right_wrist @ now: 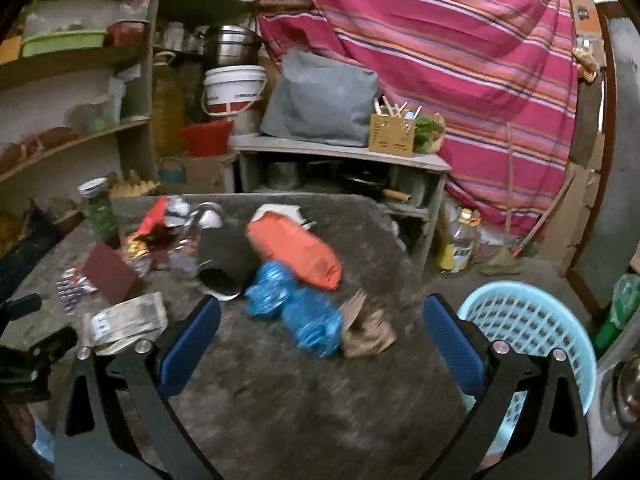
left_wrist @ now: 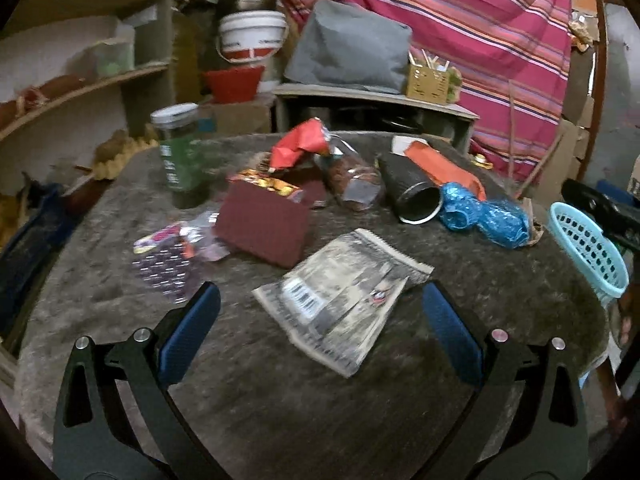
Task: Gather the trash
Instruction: 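Grasp the brown paper bag with the right tool while the left tool grasps the silver wrapper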
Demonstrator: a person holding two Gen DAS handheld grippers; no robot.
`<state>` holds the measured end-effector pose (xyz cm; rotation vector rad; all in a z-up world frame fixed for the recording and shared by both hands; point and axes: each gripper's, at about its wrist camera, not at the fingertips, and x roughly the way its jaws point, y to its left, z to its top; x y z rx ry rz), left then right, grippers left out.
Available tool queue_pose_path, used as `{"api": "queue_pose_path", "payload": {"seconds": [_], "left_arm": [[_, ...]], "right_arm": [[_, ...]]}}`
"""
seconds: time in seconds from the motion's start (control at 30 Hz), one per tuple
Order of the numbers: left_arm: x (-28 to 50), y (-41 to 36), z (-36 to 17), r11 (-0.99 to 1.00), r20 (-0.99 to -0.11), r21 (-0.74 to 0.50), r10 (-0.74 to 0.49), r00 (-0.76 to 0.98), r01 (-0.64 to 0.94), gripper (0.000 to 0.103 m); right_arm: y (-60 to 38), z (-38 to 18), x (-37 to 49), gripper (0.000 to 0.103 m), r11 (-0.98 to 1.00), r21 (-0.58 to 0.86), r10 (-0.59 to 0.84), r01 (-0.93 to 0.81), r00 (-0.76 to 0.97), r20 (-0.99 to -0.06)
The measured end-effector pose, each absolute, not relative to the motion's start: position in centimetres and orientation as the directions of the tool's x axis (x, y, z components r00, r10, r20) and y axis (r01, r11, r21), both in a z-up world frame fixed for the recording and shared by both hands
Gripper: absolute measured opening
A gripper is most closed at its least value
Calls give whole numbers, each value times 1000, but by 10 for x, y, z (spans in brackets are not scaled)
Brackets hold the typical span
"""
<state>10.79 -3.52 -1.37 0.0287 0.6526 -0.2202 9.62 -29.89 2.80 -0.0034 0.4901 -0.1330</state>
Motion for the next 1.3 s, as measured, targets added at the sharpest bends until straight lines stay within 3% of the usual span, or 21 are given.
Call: {"api": "queue_pose_path", "payload": {"seconds": [0.33, 0.53, 0.6, 0.9, 1.2, 1.27, 1.3], "left_arm": [[133, -61, -47, 964, -676, 46, -165, 718, 264, 96], [140, -85, -58, 942, -706, 115, -146, 693, 315, 78], [144, -91, -61, 933, -722, 136, -136, 679, 333, 56], [159, -89, -53, 946, -724, 87, -156, 672, 313, 25], [158, -76, -31, 964, -680, 67, -144, 718, 257, 20], [159, -77, -30, 966, -678, 72, -135, 723, 249, 20], [161, -78, -31, 967, -678, 76, -127, 724, 241, 20]], "right_arm": [[-328, -1, 131, 99, 984, -47, -166, 169, 808, -566], [-338, -16, 135, 99, 980, -26, -174, 198, 786, -594], [-338, -23, 137, 99, 981, -36, -174, 193, 774, -608], [-352, -27, 140, 99, 976, -57, -199, 210, 756, -623], [-363, -48, 148, 98, 973, -47, -196, 224, 707, -680], [-360, -51, 154, 94, 975, -52, -192, 216, 702, -685], [-358, -53, 158, 86, 977, -54, -186, 207, 697, -693]]}}
